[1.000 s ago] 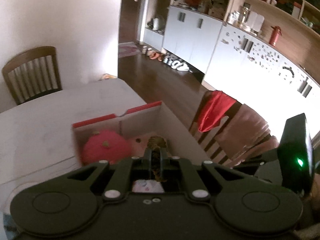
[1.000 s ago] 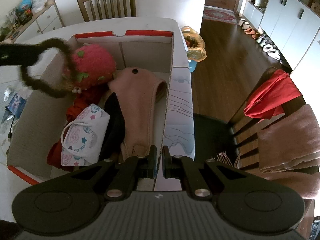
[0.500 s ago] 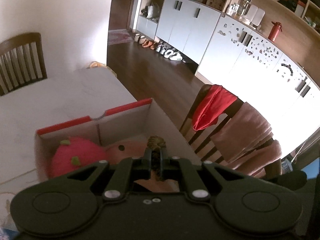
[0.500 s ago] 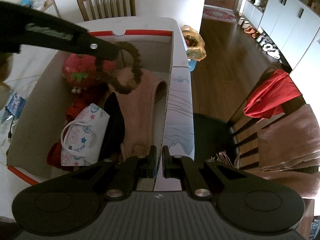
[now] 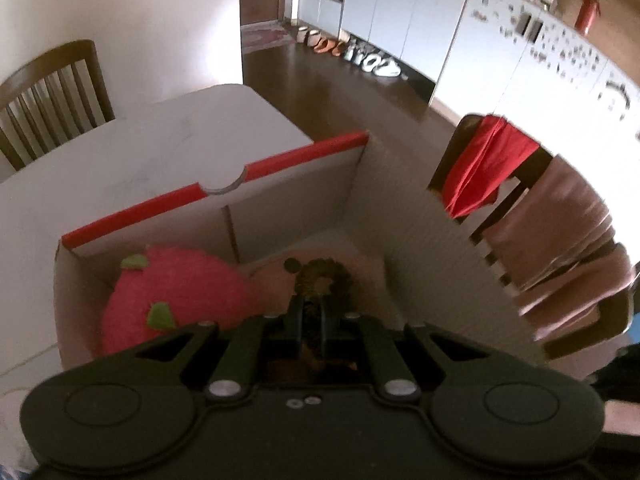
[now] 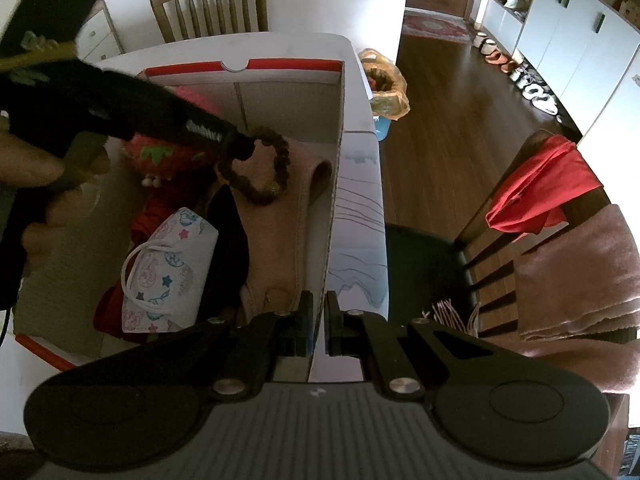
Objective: Organize objects
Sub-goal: 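Lower the scrunchie onto the tan garment and open the left gripper, then move the left gripper to the cartoon-face plush and grasp it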
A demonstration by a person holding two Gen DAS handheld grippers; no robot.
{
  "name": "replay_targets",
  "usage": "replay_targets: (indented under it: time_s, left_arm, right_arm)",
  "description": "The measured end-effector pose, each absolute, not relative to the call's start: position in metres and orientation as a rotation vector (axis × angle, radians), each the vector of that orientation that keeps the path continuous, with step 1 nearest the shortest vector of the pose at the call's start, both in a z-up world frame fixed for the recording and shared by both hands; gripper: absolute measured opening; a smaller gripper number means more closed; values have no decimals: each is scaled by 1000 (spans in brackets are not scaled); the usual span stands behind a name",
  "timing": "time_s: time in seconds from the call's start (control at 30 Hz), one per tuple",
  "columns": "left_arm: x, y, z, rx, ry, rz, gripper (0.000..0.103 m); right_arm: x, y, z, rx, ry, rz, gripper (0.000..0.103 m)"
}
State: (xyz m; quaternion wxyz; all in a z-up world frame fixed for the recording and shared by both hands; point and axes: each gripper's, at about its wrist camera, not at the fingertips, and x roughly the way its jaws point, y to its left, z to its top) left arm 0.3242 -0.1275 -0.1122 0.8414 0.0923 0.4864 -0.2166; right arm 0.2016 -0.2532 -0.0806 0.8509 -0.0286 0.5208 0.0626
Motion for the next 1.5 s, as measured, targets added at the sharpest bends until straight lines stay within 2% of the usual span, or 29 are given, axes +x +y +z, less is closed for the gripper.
replay_targets:
  time_s: [0.17, 0.47, 0.53, 0.6, 0.67, 0.93, 1.5]
  left_arm:
    - [324, -128, -118, 239, 1041, -454, 7]
    - [316, -122, -111, 236, 1042, -455, 18]
    - [313, -122, -107, 231, 1035, -463, 23]
    - [309, -120, -102, 232, 1025, -465, 39]
    - [304, -118, -98, 225, 1014, -470, 45]
    - [283, -109, -77, 187, 979, -467, 50]
    - [230, -47, -32, 88, 886, -408, 54]
  right_arm:
    - [202, -253, -81, -58, 1097, 132, 5]
    - [202, -254, -80, -58, 1097, 130, 5]
    - [202, -254, -80, -60, 1098, 130, 5]
    - [202, -254, -80, -61, 1098, 129, 5]
    - [202, -254, -80, -61, 1097, 129, 5]
    - [202, -254, -77, -73, 1087, 123, 5]
    - [199, -246, -73, -115, 1072, 109, 5]
